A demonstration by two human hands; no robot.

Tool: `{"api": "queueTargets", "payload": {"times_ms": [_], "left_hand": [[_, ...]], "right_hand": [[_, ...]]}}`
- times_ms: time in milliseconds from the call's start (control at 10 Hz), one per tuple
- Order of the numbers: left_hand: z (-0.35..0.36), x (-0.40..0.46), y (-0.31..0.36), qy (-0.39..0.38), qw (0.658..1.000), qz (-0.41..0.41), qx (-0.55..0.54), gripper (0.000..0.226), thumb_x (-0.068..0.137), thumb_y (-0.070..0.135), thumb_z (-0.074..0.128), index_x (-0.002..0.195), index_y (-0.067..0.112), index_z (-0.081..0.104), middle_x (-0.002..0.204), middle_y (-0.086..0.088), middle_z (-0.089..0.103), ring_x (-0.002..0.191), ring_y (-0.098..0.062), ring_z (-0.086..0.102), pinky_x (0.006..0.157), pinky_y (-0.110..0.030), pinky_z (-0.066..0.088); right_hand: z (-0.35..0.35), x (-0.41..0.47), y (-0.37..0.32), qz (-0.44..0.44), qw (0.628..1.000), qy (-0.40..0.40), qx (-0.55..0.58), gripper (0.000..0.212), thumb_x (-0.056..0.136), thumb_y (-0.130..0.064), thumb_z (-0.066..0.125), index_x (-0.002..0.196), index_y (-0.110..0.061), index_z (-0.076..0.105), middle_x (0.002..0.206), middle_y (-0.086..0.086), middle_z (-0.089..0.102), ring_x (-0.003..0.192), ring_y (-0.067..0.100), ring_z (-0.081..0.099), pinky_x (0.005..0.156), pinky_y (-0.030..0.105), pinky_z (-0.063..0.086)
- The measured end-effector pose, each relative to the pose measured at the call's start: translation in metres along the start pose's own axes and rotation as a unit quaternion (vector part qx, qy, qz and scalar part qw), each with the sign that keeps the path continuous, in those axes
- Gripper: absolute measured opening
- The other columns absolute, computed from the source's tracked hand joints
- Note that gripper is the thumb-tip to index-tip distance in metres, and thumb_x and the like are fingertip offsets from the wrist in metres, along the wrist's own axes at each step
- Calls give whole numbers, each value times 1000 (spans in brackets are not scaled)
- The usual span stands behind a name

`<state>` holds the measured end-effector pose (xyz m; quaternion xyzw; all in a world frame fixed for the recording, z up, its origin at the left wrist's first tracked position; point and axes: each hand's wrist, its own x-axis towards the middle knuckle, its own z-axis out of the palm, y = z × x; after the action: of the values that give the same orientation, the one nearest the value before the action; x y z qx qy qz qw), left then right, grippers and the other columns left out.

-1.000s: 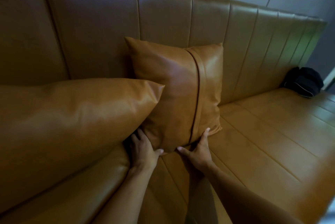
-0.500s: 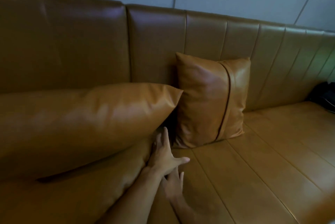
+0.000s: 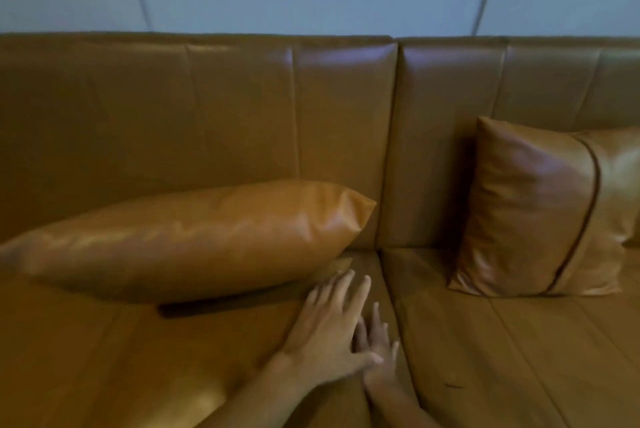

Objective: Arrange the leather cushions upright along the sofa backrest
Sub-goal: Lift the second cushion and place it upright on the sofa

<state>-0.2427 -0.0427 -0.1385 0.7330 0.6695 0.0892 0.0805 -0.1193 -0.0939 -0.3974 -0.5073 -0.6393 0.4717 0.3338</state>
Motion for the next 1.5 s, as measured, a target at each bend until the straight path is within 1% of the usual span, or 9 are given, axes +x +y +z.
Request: {"api": "queueTargets", "payload": {"times_ms": [100,300,400,500,700,900,1100,1300,1500], "left_hand": [[-48,-53,-24,10,997,-12,80,103,84,70,54,157,28,-6,167,-6,-1,153,-24,0,119,-37,-4],[-136,-104,-66,284,931,-8,227,102,64,48,85,150,25,35,152,-16,42,144,-35,32,116,-58,26],[-191,-116,-109,269,929,-182,179,117,65,55,84,156,33,14,164,-13,18,151,-39,9,117,-65,14],[-200,-122,-146,123,946,-270,131,119,70,62,78,157,38,-1,168,-5,2,151,-41,-7,116,-69,4],[-170,-122,-145,63,941,-309,119,118,68,68,75,156,30,7,163,-7,18,149,-44,6,115,-70,9],[-166,-88,-117,110,943,-267,166,119,64,71,75,155,35,7,154,-19,22,143,-45,18,112,-71,15],[-141,-46,-87,69,963,-180,186,126,68,60,79,157,33,-6,166,-4,9,152,-34,-1,110,-71,-7],[-151,-37,-81,148,960,-197,131,66,90,27,68,148,28,37,140,0,53,135,-26,42,115,-70,2],[-210,-42,-70,287,936,-203,11,41,84,23,75,121,17,58,119,-10,67,120,-37,56,105,-71,26]], "right_hand": [[-86,92,-157,49,995,52,-71,61,107,-47,26,162,-25,13,169,3,20,157,25,11,123,44,-4],[-94,122,-304,-66,989,41,125,87,91,-77,26,161,-26,23,166,-3,28,153,19,23,120,31,15],[-97,133,-365,-119,984,22,131,79,96,-70,33,161,-26,23,166,-2,29,152,17,24,117,30,18],[-90,135,-407,-149,985,-42,71,74,98,-62,46,161,-30,22,166,0,29,151,22,27,118,39,24],[-73,130,-406,-183,958,-47,-217,70,90,-42,73,149,-13,48,148,13,51,133,29,50,110,35,38],[-78,107,-377,-210,954,-26,-210,64,93,-31,71,150,-14,48,144,11,55,130,27,53,108,32,38],[-102,97,-368,-215,942,-84,-244,67,93,-27,71,153,-18,42,150,7,51,137,22,47,112,29,33],[-141,89,-377,-190,955,-137,-180,80,97,-31,66,162,-22,19,166,5,26,152,23,25,123,37,24],[-202,86,-380,-144,976,-135,-94,84,100,-47,56,163,-29,4,170,-1,13,155,22,15,118,37,24]]}}
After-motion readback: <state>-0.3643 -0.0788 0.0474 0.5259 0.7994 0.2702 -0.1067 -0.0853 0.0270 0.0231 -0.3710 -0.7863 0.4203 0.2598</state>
